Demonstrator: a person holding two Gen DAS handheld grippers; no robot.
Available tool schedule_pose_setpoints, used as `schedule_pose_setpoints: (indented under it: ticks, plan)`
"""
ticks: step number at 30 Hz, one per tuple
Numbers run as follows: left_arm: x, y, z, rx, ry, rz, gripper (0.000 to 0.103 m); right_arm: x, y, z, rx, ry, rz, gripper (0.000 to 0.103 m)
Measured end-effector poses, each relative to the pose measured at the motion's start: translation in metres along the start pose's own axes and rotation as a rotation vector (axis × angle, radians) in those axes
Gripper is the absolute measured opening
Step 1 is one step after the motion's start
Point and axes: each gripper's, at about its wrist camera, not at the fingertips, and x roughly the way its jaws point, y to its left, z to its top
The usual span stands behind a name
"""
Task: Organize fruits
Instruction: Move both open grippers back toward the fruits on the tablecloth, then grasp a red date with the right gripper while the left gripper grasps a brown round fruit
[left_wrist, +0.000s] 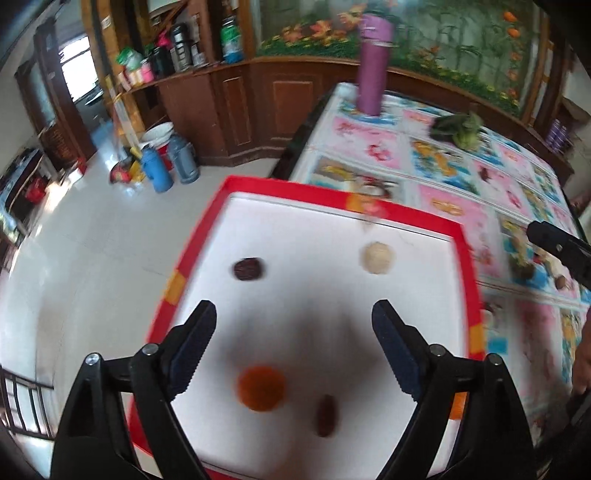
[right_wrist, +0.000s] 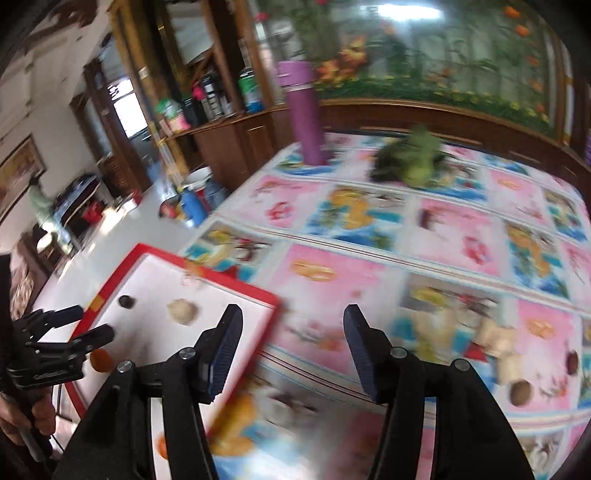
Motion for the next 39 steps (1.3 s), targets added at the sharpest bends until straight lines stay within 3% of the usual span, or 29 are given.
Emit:
schedule_pose_setpoints:
  ticks: [9, 14, 20, 28, 31, 37, 39]
  plan:
    - [-0.028, -0.135, -0.011, 0.276, -0.032, -0.177, 0.087, -0.065, -0.123, -0.055, 0.179, -0.008, -0.220, 0.057]
    - [-0.021, -0.188, -0.015, 0.343, -0.008, -0.214, 0.087, -0.094, -0.183, -0.070, 0.279, -0.058, -0.295, 0.057]
    - [-0.004, -0.223, -0.011, 0.388, 0.008, -0.227, 0.087, -0.089, -0.235, -0.075, 0.353, -0.060, -0.326, 0.057]
    - [0.038, -0.248, 0.006, 0.444, 0.030, -0.213, 0.087, -0.072, -0.251, -0.076, 0.327, -0.034, -0.338, 0.057]
    - [0.049, -0.258, 0.010, 0.463, 0.046, -0.230, 0.080, -0.067, -0.251, -0.074, 0.313, -0.025, -0.329, 0.056]
    - [0.062, -0.266, 0.014, 0.471, 0.067, -0.255, 0.077, -0.050, -0.247, -0.068, 0.250, 0.018, -0.372, 0.046]
    - [0.067, -0.267, 0.016, 0.462, 0.081, -0.266, 0.072, -0.045, -0.245, -0.068, 0.224, 0.027, -0.399, 0.041]
